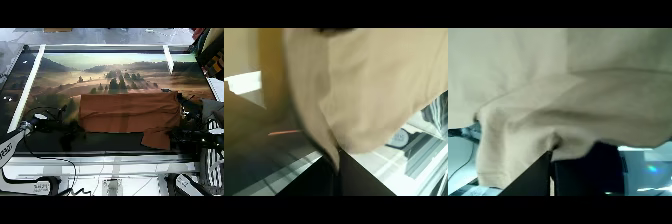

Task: Fold the clothes and pants, and hang the long-sleeved shirts on hangers.

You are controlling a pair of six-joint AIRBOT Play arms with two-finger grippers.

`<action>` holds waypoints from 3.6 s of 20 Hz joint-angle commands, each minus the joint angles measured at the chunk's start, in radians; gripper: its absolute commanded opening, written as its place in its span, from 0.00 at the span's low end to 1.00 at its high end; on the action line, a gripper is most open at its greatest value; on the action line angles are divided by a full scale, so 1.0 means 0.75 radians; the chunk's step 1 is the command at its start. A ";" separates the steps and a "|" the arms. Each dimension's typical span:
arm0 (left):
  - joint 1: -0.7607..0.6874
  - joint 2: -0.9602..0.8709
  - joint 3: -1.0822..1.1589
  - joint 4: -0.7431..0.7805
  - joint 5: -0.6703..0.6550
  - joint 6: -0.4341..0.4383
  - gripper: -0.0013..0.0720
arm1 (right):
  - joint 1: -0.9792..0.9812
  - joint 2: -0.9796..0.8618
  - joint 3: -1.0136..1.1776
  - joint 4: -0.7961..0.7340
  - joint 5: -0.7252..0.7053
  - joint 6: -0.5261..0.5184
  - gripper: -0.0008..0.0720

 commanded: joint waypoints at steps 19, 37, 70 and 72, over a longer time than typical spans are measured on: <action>0.039 0.499 0.105 -0.020 0.264 -0.182 0.05 | 0.396 0.537 0.146 0.107 -0.544 0.386 0.02; -0.259 0.190 0.107 -0.027 1.105 -0.351 0.98 | 0.587 -0.499 0.702 0.124 -0.837 0.463 0.98; -0.051 0.448 0.747 0.326 -0.202 -0.492 0.05 | 1.479 -0.713 0.991 0.021 -0.622 0.556 0.03; -0.026 0.585 0.747 0.357 -0.199 -0.490 0.05 | 1.597 -0.818 1.080 0.038 -0.619 0.672 0.03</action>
